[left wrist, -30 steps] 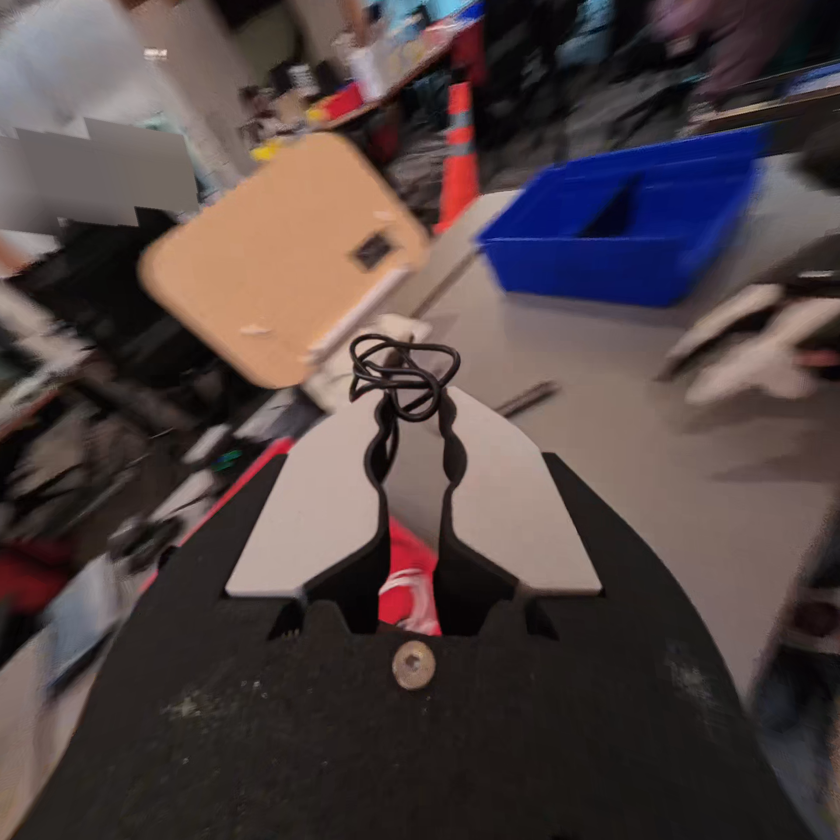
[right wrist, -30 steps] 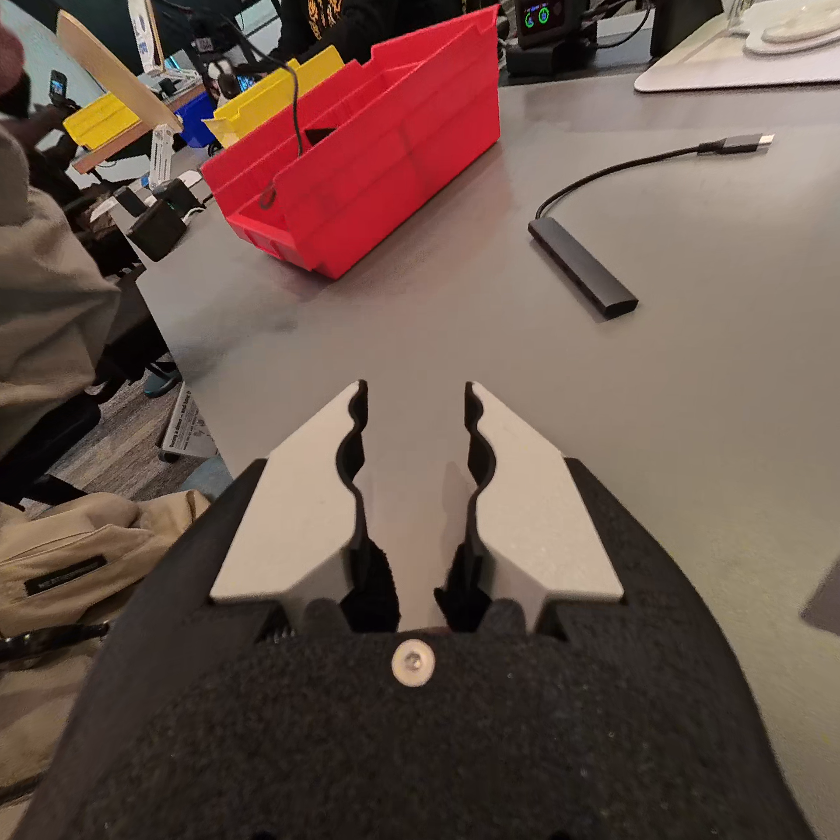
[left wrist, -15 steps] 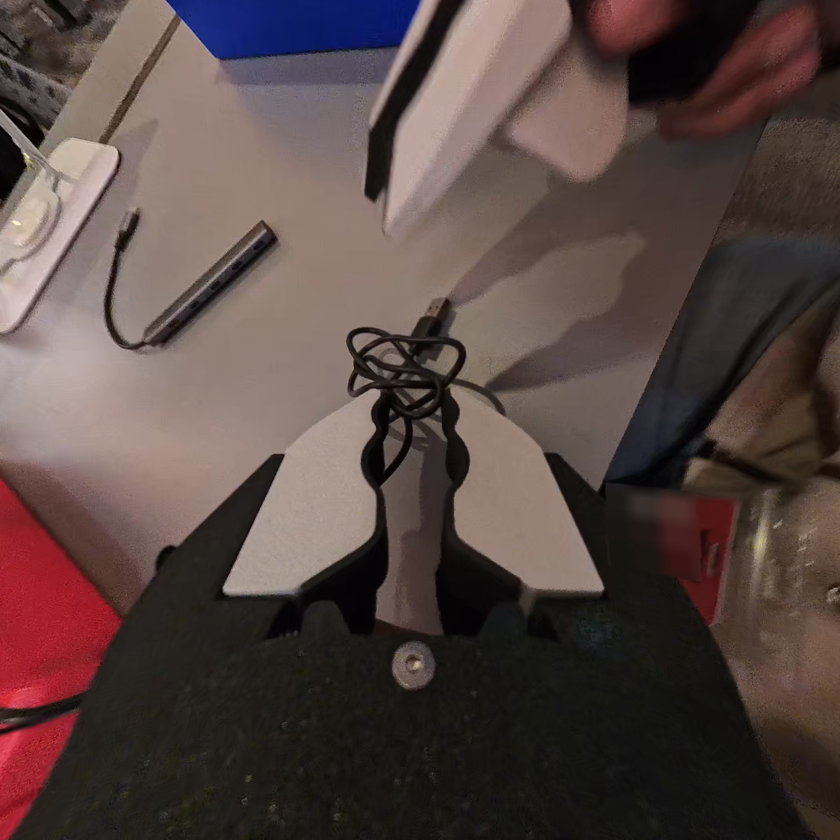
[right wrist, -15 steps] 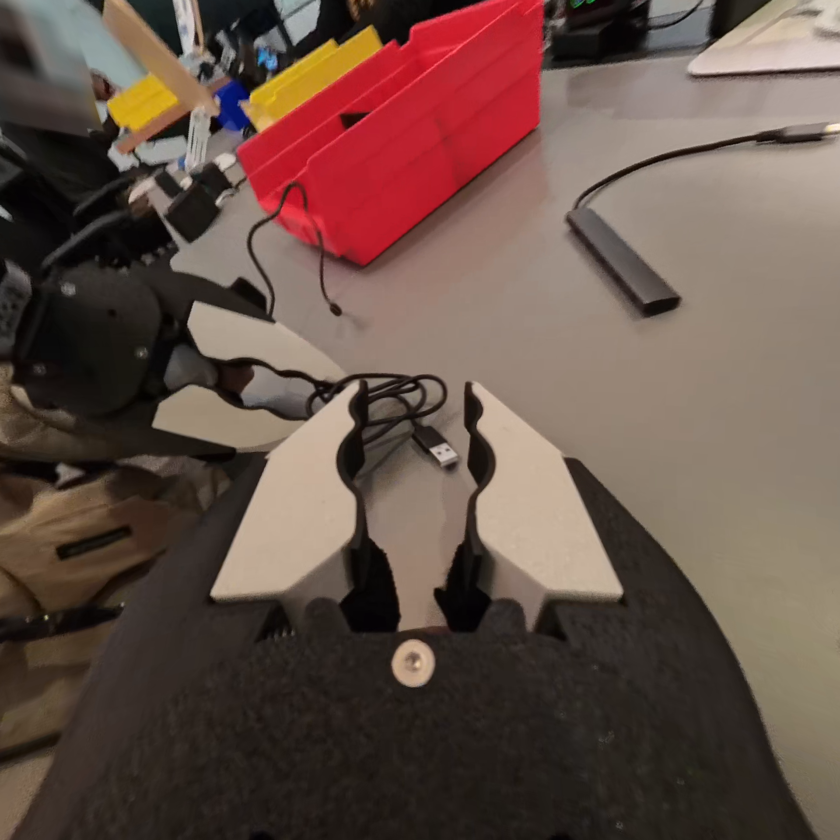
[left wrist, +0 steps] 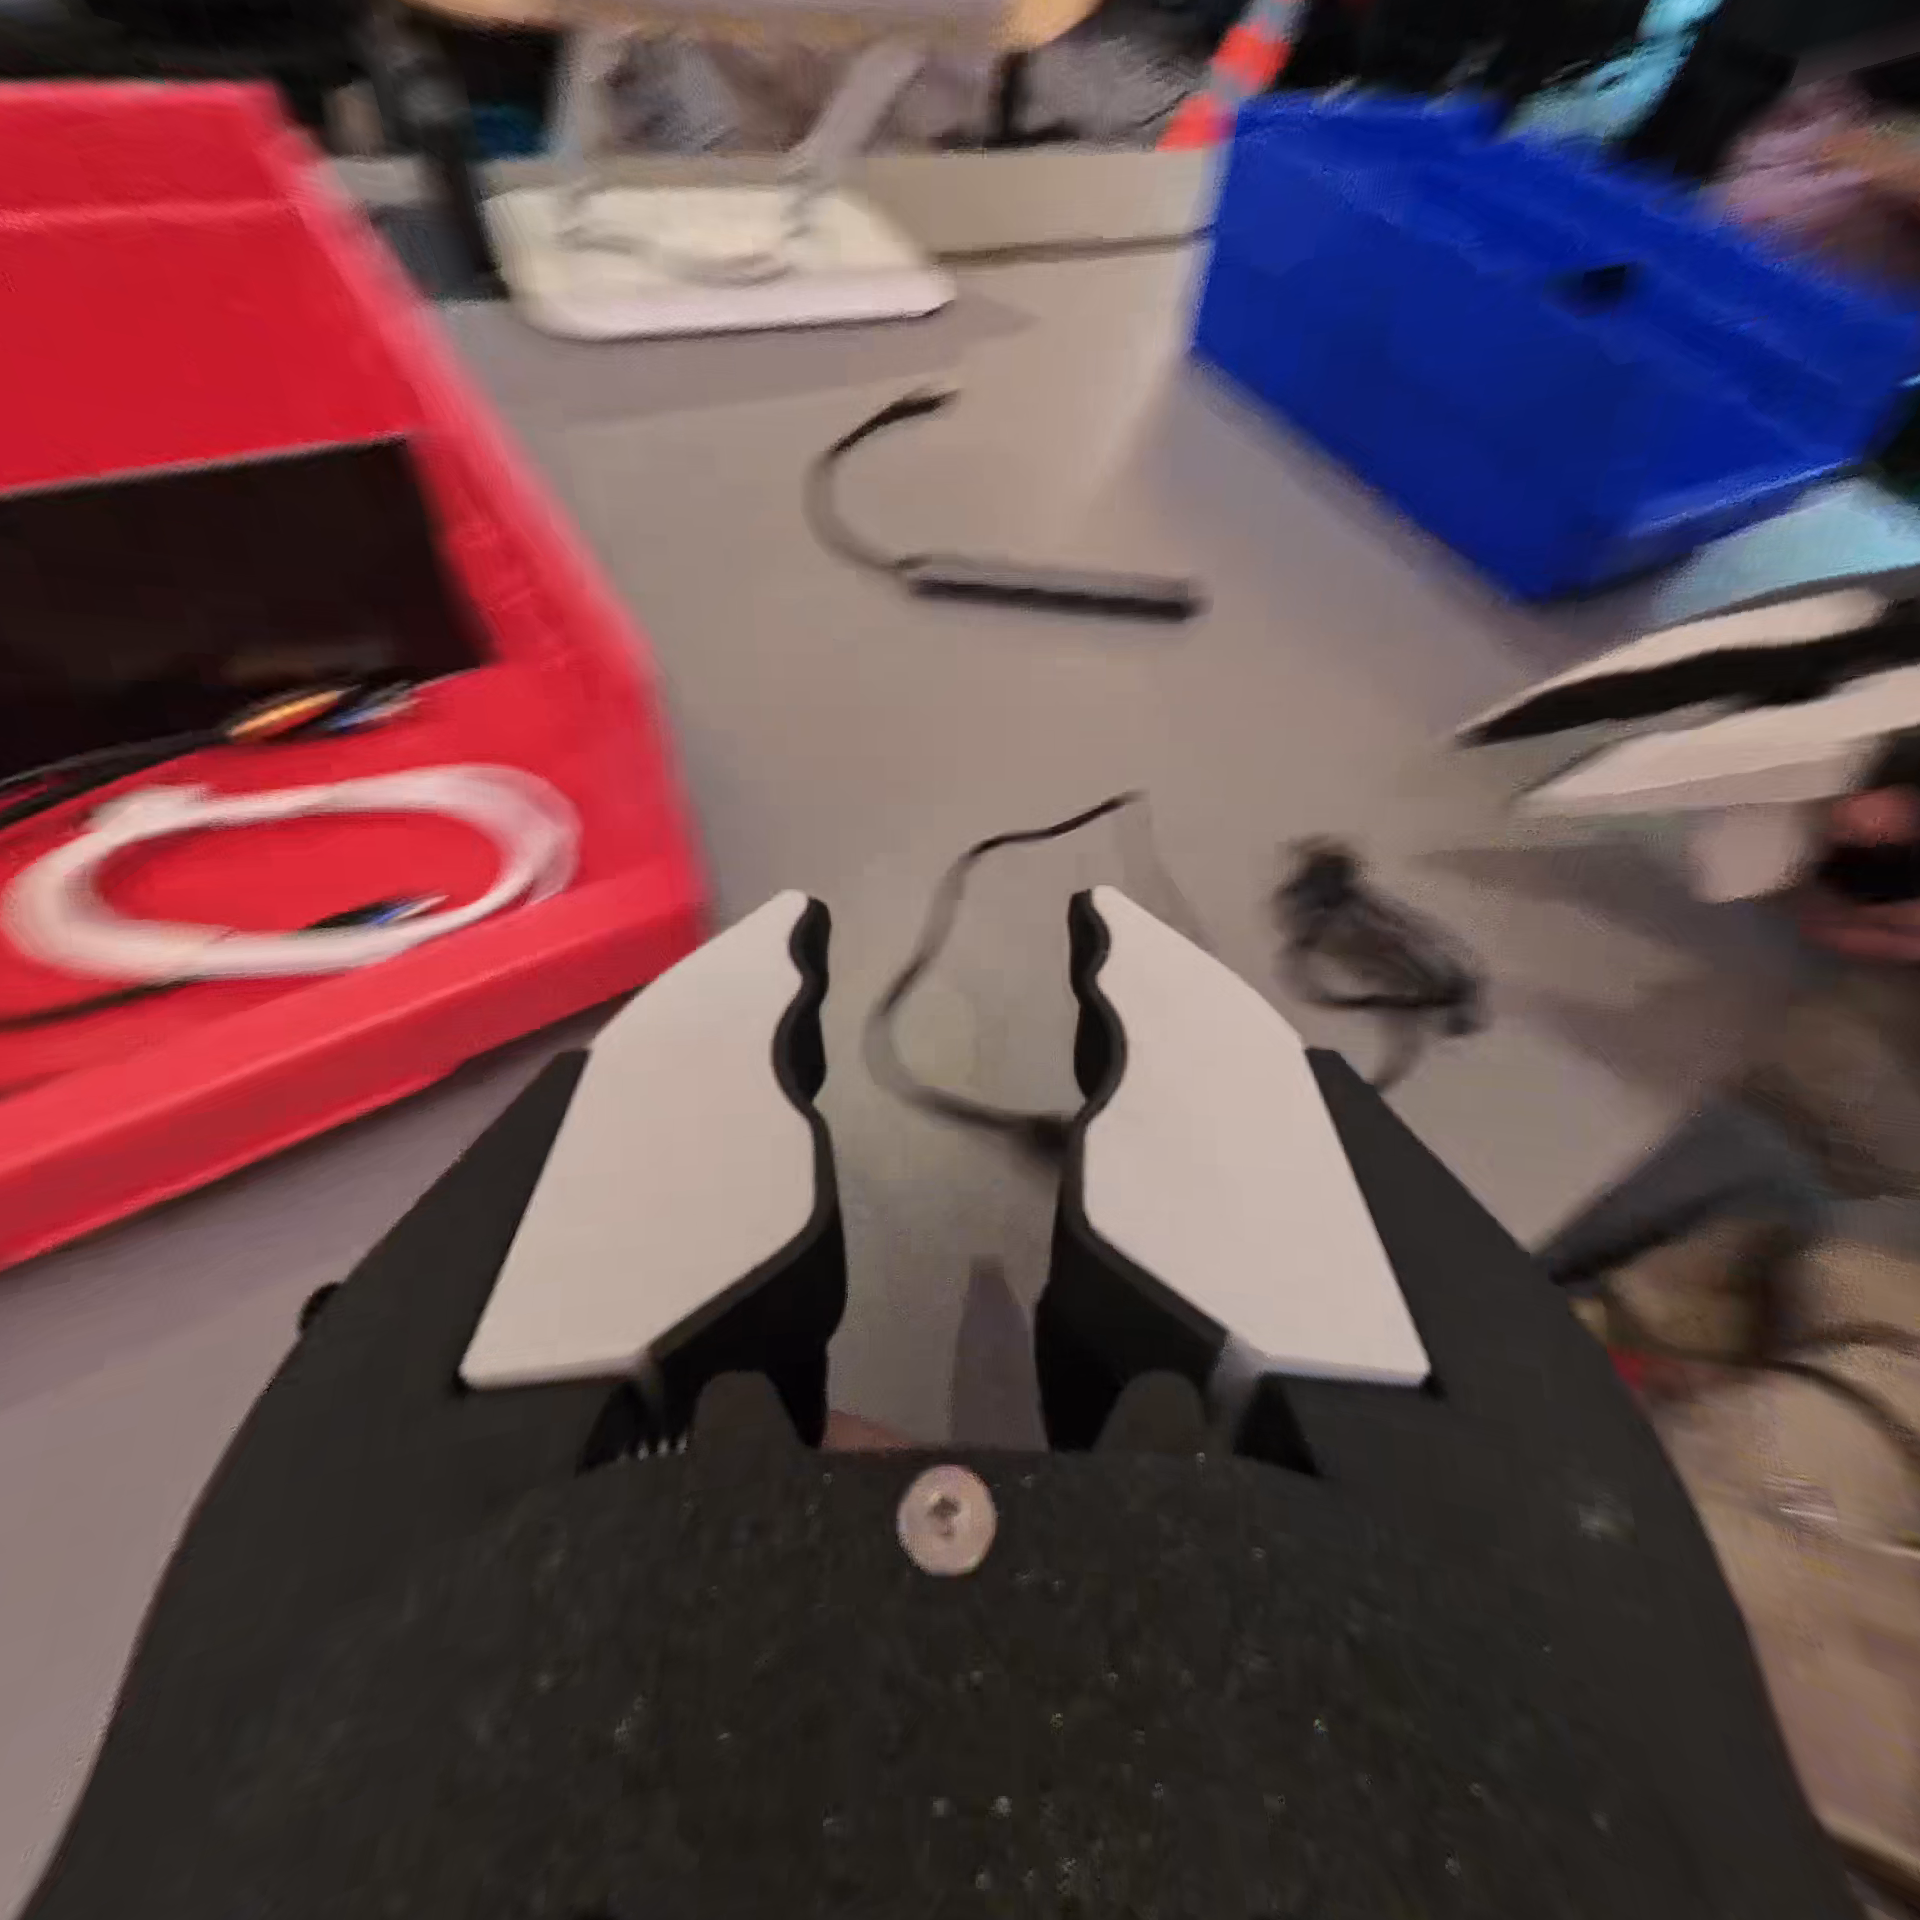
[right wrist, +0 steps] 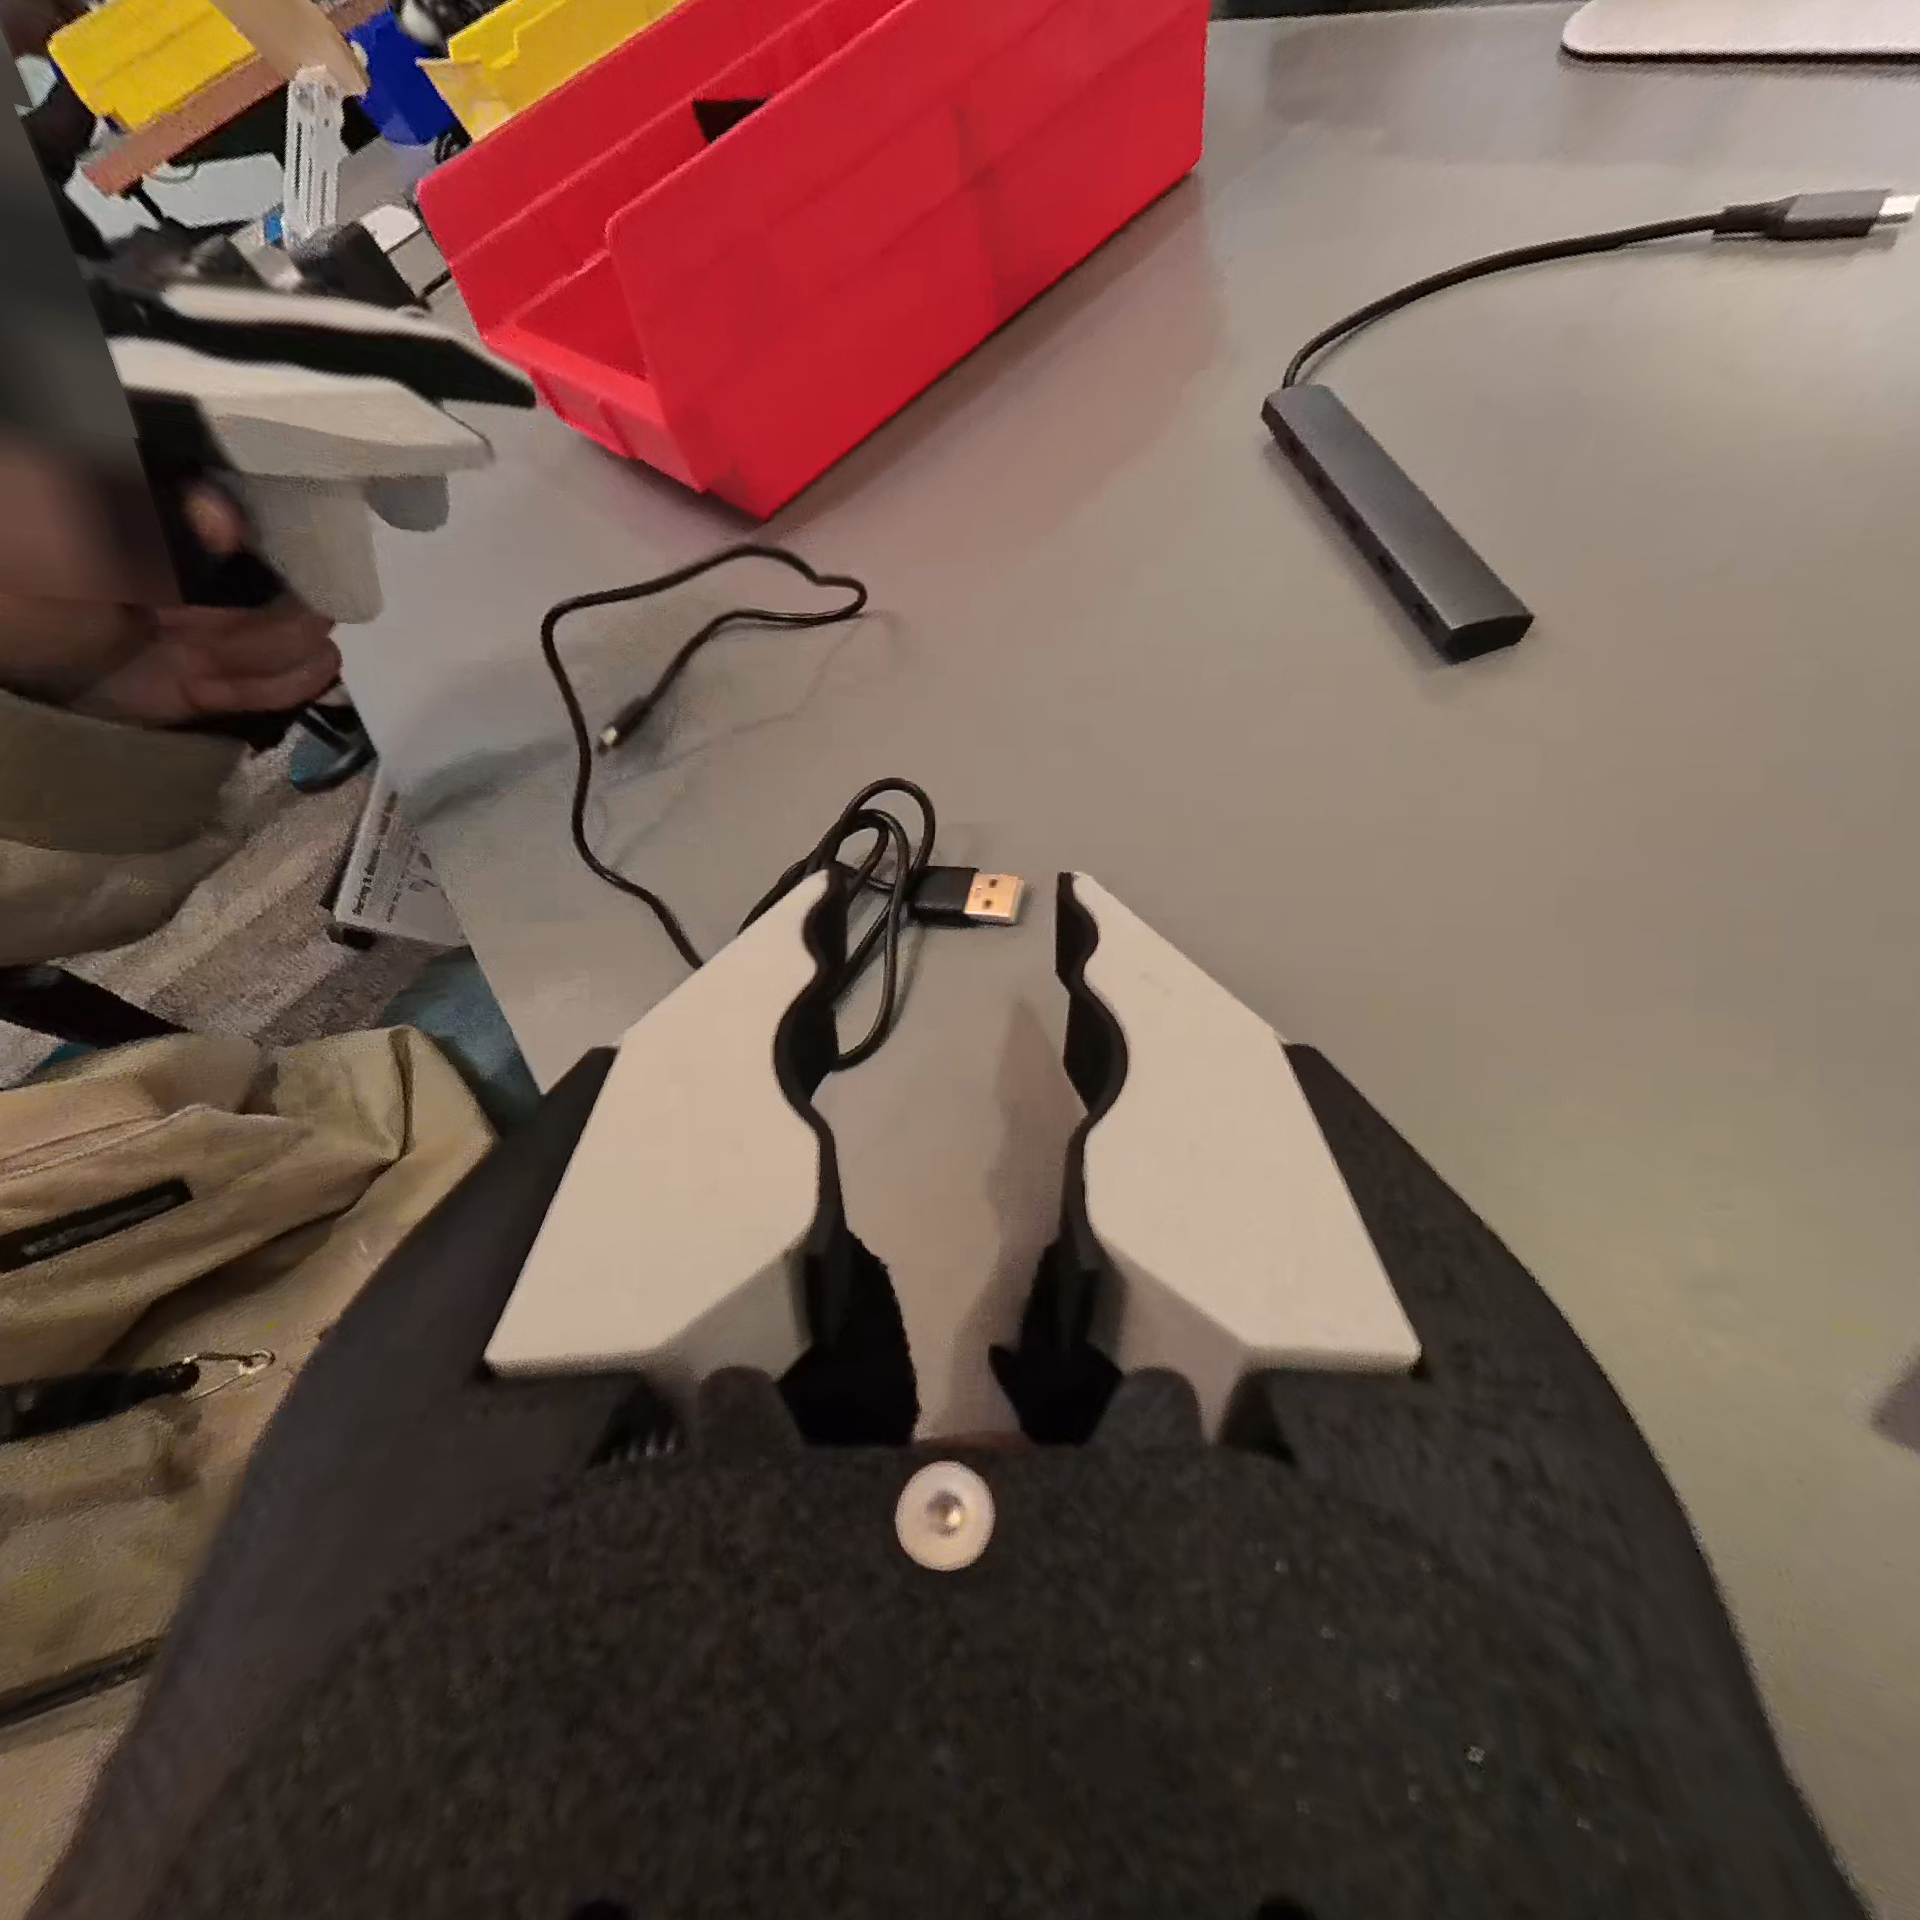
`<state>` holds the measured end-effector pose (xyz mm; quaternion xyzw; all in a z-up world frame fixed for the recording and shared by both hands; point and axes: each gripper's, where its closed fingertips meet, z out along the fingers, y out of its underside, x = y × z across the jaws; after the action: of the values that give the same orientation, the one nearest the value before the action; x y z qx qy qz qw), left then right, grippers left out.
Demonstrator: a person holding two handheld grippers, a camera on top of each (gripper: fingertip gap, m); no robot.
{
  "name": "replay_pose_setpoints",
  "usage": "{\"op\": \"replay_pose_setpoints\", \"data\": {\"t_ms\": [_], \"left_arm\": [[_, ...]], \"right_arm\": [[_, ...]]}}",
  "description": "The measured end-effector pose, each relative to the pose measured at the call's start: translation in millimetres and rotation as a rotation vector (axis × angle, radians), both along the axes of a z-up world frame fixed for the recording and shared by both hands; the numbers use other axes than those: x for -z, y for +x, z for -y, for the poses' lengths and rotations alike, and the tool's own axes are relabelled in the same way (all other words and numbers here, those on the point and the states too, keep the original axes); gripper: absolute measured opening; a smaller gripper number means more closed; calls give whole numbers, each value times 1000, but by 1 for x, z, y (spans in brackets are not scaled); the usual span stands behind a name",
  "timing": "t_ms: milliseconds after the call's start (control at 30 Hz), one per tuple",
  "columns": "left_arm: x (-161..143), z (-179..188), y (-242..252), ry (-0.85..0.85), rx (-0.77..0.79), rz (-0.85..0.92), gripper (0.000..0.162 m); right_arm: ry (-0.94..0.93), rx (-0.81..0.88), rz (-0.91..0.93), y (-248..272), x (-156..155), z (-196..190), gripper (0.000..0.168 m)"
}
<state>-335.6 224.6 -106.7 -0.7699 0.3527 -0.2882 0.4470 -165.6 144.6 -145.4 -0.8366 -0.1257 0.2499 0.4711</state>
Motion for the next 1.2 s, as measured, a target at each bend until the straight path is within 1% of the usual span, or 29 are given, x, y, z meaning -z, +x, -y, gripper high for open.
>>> {"op": "replay_pose_setpoints", "data": {"t_ms": [33,100,167,233,267,300,333,367,400,433,467,500,567,667,700,767,800,833,867,900,967,1033,1100,1200], "left_arm": [[11,-15,-21,11,-68,-68,45],[15,-36,-49,42,-150,-149,44],[12,-49,-58,39,-129,-212,45],[10,-70,-69,45,-138,-337,44],[10,-77,-69,58,-76,-399,43],[10,-81,-66,82,50,-480,39],[7,-90,-65,153,150,-548,33],[2,-101,-63,227,226,-588,31],[0,-111,-63,249,287,-624,29],[1,-120,-64,210,334,-667,30],[7,-129,-67,129,354,-716,37],[14,-142,-72,50,340,-770,47],[28,-173,-79,-41,234,-830,44],[57,-196,-91,-156,122,-905,44],[66,-199,-94,-196,88,-916,40],[80,-194,-96,-275,72,-918,39],[81,-191,-91,-295,74,-886,30],[82,-190,-90,-307,59,-874,26],[83,-190,-94,-309,46,-907,12],[83,-192,-98,-285,32,-940,11],[77,-194,-103,-204,18,-998,8],[57,-197,-100,-93,-3,-971,6],[26,-196,-97,7,-50,-906,6],[-33,-184,-102,133,-142,-778,3]], "right_arm": [[-2,7,-8,1,0,-1,38],[-3,14,-25,2,-2,-3,38],[-10,12,-36,1,-1,-4,38],[-20,6,-34,-1,1,-4,38],[-19,3,-31,-2,2,-4,38],[-16,0,-29,-2,1,-5,38],[-13,-3,-30,-3,1,-5,38],[-10,-4,-31,-3,0,-5,38],[-10,-3,-33,-3,0,-5,38],[-12,-2,-33,-2,0,-4,38],[-12,1,-33,-1,0,-4,38],[-10,7,-32,0,0,-4,38],[-10,16,-33,3,-1,-3,38],[-12,31,-35,7,-1,-1,38],[-12,36,-36,9,-1,-1,38],[-16,42,-40,12,0,-1,38],[-18,43,-44,13,0,-1,38],[-20,44,-49,13,0,-1,38],[-22,43,-55,13,1,-1,38],[-25,40,-61,13,1,-1,38],[-30,33,-72,11,1,-1,38],[-29,25,-73,9,0,-2,38],[-29,22,-66,7,0,-2,38],[-30,19,-66,7,0,-2,38]]}}
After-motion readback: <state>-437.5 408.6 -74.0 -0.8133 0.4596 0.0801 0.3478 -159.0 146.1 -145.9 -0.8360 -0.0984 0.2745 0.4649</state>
